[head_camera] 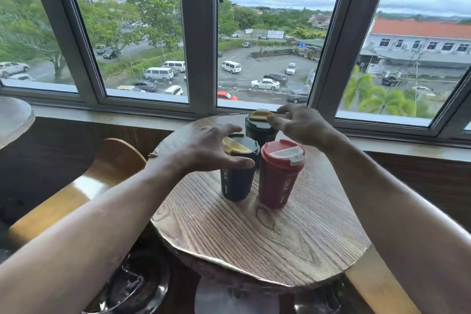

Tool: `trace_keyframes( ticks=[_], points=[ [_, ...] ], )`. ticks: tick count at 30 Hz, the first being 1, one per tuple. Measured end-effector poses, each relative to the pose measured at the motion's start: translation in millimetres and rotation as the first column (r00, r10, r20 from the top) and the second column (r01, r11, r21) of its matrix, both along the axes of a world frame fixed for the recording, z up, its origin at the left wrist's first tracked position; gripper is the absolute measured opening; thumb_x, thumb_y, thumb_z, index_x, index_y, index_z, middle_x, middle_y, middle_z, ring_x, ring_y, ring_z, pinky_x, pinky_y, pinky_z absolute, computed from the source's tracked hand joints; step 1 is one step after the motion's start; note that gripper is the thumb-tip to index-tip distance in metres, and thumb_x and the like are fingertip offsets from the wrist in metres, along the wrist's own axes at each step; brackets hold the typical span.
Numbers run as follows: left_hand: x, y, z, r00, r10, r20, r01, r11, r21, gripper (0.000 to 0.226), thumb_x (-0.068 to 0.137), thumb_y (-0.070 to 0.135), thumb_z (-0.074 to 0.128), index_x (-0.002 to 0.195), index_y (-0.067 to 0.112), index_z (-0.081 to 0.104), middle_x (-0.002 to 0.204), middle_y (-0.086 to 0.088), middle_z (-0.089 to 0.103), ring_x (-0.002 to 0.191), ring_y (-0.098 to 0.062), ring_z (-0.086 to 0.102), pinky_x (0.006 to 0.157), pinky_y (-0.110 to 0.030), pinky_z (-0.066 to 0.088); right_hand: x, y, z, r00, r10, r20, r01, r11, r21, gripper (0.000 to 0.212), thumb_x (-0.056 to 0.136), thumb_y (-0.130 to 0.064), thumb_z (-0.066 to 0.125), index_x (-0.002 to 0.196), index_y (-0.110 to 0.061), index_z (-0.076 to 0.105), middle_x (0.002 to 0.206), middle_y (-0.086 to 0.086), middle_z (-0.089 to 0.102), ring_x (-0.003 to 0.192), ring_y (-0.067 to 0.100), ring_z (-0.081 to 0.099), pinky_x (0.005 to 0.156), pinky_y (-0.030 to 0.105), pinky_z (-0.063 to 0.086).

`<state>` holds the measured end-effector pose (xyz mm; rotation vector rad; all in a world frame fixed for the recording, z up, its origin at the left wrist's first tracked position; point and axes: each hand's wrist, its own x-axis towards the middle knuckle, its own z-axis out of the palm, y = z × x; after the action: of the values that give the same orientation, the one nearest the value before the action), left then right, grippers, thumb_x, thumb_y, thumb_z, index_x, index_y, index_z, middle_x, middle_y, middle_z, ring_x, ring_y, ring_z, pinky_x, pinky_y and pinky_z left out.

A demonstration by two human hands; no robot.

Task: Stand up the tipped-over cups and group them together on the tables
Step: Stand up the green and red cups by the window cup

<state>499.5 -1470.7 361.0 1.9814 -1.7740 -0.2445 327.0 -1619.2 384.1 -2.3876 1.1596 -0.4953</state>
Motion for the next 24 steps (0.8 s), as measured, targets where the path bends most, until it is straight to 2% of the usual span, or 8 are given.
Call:
trace_keyframes(
  ticks=[3, 5, 8, 12, 15, 18, 24],
  points=[
    [-3, 2, -3, 1.000, 0.011, 0.016, -0.011, 1.000, 0.004, 0.096, 0.062, 0.063, 0.076, 0.143, 0.022, 0.043, 0.145, 0.000, 0.048, 0.131, -0.016, 0.046, 0.095, -0.022, 0.033, -27, 27, -4, 0.997, 0.050, -0.060, -0.047, 0.998, 0.048, 0.063, 0.083, -0.065, 0.056, 0.132, -0.024, 0.053, 0.139, 0.005, 0.054, 0.122, 0.022, 0.051, 0.095, 0.036, 0.039],
    [-5, 3, -6, 1.000, 0.016, 0.020, -0.016, 1.000, -0.001, 0.094, 0.063, 0.059, 0.079, 0.142, 0.020, 0.045, 0.142, -0.001, 0.052, 0.126, -0.017, 0.050, 0.092, -0.021, 0.034, -38, 43, -8, 0.986, 0.108, -0.126, -0.101, 0.993, 0.062, 0.073, 0.078, -0.070, 0.059, 0.135, -0.026, 0.049, 0.139, 0.001, 0.054, 0.117, 0.017, 0.051, 0.091, 0.031, 0.038],
    [-6, 2, -9, 0.999, 0.037, -0.005, -0.037, 0.999, -0.037, 0.086, 0.063, 0.048, 0.083, 0.138, 0.020, 0.050, 0.136, -0.003, 0.057, 0.120, -0.018, 0.054, 0.089, -0.021, 0.037, -45, 58, -11, 0.967, 0.134, -0.218, -0.142, 0.990, -0.019, 0.084, 0.074, -0.070, 0.064, 0.143, -0.026, 0.042, 0.139, -0.001, 0.053, 0.119, 0.017, 0.050, 0.086, 0.026, 0.034],
    [-8, 2, -11, 0.998, 0.053, -0.044, -0.056, 0.996, -0.075, 0.076, 0.061, 0.041, 0.085, 0.129, 0.019, 0.059, 0.126, -0.004, 0.064, 0.104, -0.011, 0.056, 0.082, -0.019, 0.037, -46, 60, -14, 0.989, 0.091, -0.114, -0.097, 0.994, -0.057, 0.072, 0.075, -0.054, 0.075, 0.136, -0.024, 0.051, 0.132, 0.001, 0.059, 0.105, 0.012, 0.051, 0.080, 0.023, 0.034],
    [-8, 0, -13, 0.995, 0.073, -0.074, -0.081, 0.992, -0.098, 0.073, 0.059, 0.041, 0.086, 0.124, 0.020, 0.063, 0.122, -0.003, 0.065, 0.106, -0.012, 0.055, 0.083, -0.021, 0.038, -45, 55, -14, 0.993, 0.090, -0.071, -0.093, 0.995, -0.042, 0.069, 0.073, -0.050, 0.077, 0.132, -0.023, 0.056, 0.127, 0.001, 0.063, 0.107, 0.015, 0.055, 0.080, 0.025, 0.037],
    [-7, -6, -12, 0.993, 0.084, -0.087, -0.093, 0.990, -0.103, 0.072, 0.058, 0.042, 0.087, 0.122, 0.021, 0.063, 0.120, -0.002, 0.066, 0.103, -0.012, 0.054, 0.082, -0.021, 0.037, -43, 48, -15, 0.995, 0.089, -0.041, -0.090, 0.995, -0.038, 0.061, 0.073, -0.048, 0.078, 0.127, -0.024, 0.061, 0.121, 0.003, 0.065, 0.100, 0.016, 0.057, 0.077, 0.026, 0.041],
    [-3, -20, -11, 0.991, 0.091, -0.098, -0.102, 0.989, -0.105, 0.071, 0.058, 0.043, 0.087, 0.122, 0.022, 0.063, 0.118, -0.001, 0.067, 0.098, -0.011, 0.055, 0.079, -0.023, 0.037, -39, 30, -17, 0.997, 0.076, -0.004, -0.076, 0.997, -0.031, 0.070, 0.070, -0.050, 0.080, 0.131, -0.025, 0.058, 0.128, 0.000, 0.062, 0.102, 0.011, 0.051, 0.085, 0.025, 0.037]
  ],
)
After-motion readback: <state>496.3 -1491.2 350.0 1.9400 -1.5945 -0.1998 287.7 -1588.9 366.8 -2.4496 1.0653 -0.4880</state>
